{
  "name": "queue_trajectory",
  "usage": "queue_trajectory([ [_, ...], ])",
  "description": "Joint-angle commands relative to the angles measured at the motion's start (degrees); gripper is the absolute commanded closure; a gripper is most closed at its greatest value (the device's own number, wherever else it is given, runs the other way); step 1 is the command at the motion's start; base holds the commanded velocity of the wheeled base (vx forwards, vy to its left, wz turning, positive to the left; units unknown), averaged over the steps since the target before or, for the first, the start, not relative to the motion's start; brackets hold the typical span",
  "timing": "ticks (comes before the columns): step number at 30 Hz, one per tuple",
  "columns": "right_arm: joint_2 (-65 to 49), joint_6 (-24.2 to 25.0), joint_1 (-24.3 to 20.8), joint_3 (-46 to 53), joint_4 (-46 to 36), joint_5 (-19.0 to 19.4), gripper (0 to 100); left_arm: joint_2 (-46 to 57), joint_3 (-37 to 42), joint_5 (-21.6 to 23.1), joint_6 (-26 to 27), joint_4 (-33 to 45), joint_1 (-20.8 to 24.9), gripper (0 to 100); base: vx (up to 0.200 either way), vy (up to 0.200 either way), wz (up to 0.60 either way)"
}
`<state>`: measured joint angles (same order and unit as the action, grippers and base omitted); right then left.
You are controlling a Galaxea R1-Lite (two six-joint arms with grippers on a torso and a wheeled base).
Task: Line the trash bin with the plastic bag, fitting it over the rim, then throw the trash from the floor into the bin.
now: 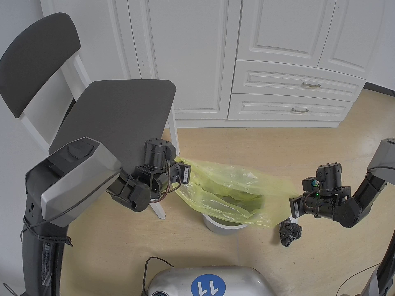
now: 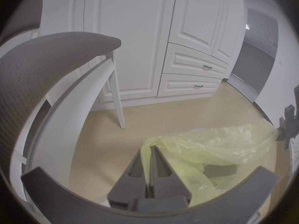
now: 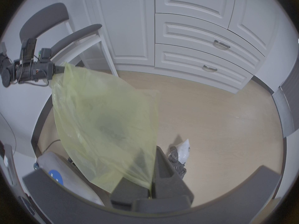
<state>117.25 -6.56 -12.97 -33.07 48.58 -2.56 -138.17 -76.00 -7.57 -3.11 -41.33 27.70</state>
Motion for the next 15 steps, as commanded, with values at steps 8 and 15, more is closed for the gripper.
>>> queue_trajectory([
  [8, -4.8, -6.0, 0.8, 3.3, -7.6, 0.0, 100, 5.9, 11.9, 3.7, 8.8, 0.4, -0.5, 100, 0.0, 0.0, 0.0],
  [15, -5.1, -8.6, 0.1, 4.3, -9.3, 0.0, 100, 5.9, 14.2, 3.9, 9.0, 0.4, -0.1, 100, 0.0, 0.0, 0.0],
])
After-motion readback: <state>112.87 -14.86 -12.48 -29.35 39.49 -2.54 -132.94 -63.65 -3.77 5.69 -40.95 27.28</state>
